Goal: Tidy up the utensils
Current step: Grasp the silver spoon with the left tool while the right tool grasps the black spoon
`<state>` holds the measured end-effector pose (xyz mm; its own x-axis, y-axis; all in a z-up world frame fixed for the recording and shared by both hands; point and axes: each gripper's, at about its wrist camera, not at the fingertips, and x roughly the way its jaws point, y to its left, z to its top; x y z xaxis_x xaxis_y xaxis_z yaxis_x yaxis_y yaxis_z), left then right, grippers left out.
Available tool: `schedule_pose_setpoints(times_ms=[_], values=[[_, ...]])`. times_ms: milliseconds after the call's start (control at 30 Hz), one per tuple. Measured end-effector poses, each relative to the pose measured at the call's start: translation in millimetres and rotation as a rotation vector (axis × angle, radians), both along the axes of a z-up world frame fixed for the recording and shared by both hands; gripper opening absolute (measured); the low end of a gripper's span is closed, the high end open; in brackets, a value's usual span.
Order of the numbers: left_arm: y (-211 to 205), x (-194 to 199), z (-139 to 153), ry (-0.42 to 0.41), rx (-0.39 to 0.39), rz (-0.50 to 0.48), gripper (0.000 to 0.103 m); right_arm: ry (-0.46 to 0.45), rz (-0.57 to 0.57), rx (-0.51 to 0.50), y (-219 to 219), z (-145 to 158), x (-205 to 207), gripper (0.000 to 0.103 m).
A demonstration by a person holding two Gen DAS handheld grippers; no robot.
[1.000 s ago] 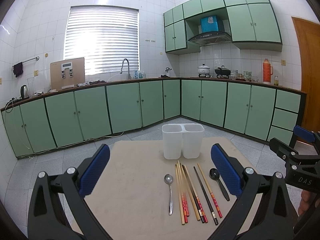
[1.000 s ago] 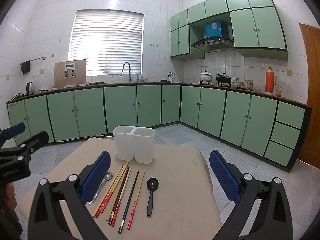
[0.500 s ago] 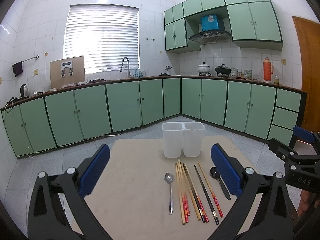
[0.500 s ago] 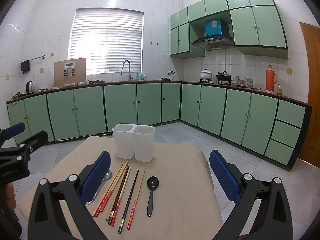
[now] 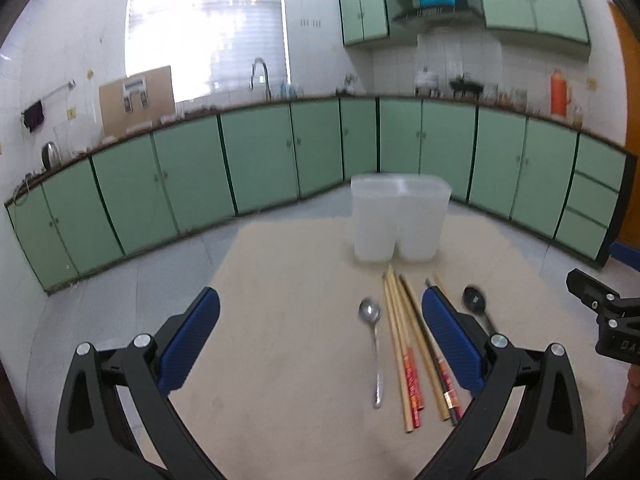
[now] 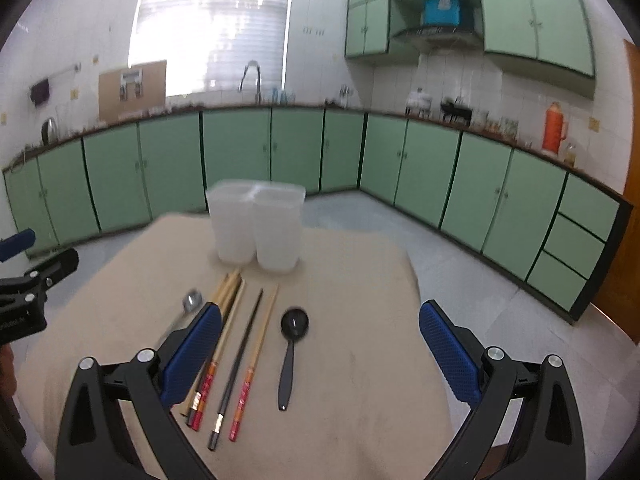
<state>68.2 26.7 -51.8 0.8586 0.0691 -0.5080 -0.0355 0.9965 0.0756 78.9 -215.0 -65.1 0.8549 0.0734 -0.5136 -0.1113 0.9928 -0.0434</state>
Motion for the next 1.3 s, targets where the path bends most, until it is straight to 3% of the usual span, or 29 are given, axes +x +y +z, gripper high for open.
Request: schedule_pose_setpoints(times_ms=[233, 500, 667, 867, 1300], values=[[6, 58, -45, 0.179, -0.024, -0.002, 0.098, 0.152, 0.038, 0.036, 1, -30, 52, 0.090], [-3, 115, -77, 0.306, -0.035, -0.024, 0.098, 0.281, 0.040, 0.053, 0, -57, 101, 0.080], [-9, 140, -91, 0.357, -0.011, -0.016, 0.096, 0.344, 0.044, 0.077, 1, -72, 121, 0.074], [-11, 159, -104, 0.434, 0.008, -0.016, 0.082, 0.384, 0.068, 0.035, 11, -81, 136, 0.070], [-19, 173, -103, 0.463, 0.017, -0.032, 0.085, 0.436, 0.082, 0.027, 16, -94, 154, 0.069]])
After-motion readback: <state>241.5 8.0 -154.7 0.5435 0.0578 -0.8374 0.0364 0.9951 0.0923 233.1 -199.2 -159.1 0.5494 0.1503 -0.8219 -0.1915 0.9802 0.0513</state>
